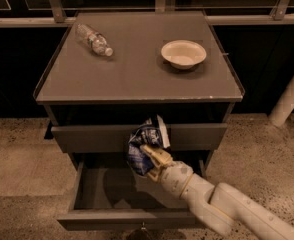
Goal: Place blue chip bag into middle drawer
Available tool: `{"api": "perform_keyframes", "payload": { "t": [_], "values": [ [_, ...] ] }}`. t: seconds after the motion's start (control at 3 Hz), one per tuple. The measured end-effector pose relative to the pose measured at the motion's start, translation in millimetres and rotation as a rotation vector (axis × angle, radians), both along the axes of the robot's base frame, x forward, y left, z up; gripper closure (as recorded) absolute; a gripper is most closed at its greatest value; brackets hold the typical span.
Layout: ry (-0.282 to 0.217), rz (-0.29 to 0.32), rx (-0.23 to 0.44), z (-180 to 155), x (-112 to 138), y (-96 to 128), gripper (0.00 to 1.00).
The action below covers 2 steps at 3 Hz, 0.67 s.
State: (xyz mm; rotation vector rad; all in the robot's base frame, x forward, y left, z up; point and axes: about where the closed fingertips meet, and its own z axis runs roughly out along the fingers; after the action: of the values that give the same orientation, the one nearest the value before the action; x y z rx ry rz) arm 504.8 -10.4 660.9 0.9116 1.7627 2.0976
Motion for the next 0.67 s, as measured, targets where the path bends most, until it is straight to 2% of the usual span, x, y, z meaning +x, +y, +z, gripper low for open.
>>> {"api": "perform_keyframes", "payload": {
  "t": [0.33,0.67],
  "values": [
    [0.135,-0.043,0.006,-42.8,-19.6,2.6,1.0],
    [0.23,-0.055,0.018,-71.5,-31.6,7.4,1.0]
  ]
}}
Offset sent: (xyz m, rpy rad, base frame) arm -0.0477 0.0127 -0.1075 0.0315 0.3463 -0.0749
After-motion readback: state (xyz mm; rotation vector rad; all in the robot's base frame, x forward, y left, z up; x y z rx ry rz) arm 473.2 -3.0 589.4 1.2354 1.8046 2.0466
